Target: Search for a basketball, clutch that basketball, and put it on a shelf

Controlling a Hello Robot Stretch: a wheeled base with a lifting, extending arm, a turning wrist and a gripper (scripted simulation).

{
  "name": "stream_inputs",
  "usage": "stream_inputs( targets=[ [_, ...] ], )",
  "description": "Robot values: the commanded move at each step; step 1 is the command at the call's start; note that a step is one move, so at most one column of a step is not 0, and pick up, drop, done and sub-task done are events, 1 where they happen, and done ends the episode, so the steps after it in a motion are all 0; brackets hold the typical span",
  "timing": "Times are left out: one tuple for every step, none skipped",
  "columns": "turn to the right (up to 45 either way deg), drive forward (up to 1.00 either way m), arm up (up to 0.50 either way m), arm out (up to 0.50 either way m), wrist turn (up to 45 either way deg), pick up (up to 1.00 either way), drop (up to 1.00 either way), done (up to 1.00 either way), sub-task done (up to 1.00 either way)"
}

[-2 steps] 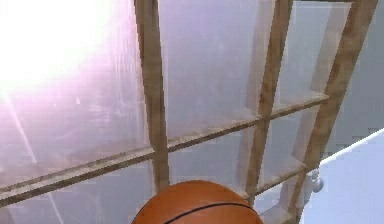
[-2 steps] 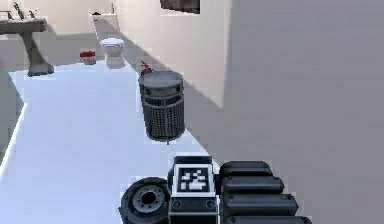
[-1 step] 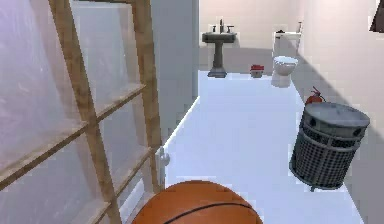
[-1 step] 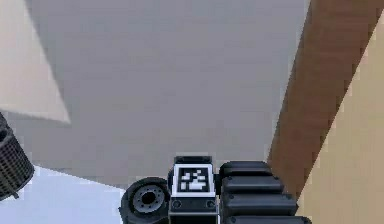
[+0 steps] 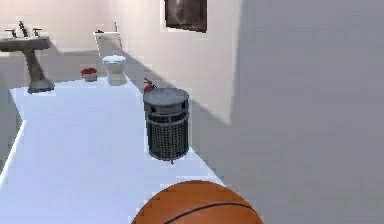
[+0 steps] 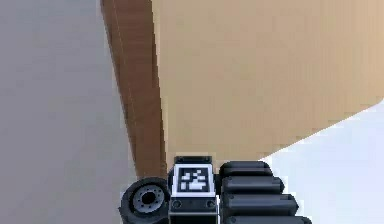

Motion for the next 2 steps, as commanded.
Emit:
stream_inputs(
  targets=[
    [18.0,0.00,0.00,0.00,0.0,0.00,0.00,0.00,0.00],
    [0.0,0.60,0.00,0.00,0.0,0.00,0.00,0.00,0.00]
  ],
)
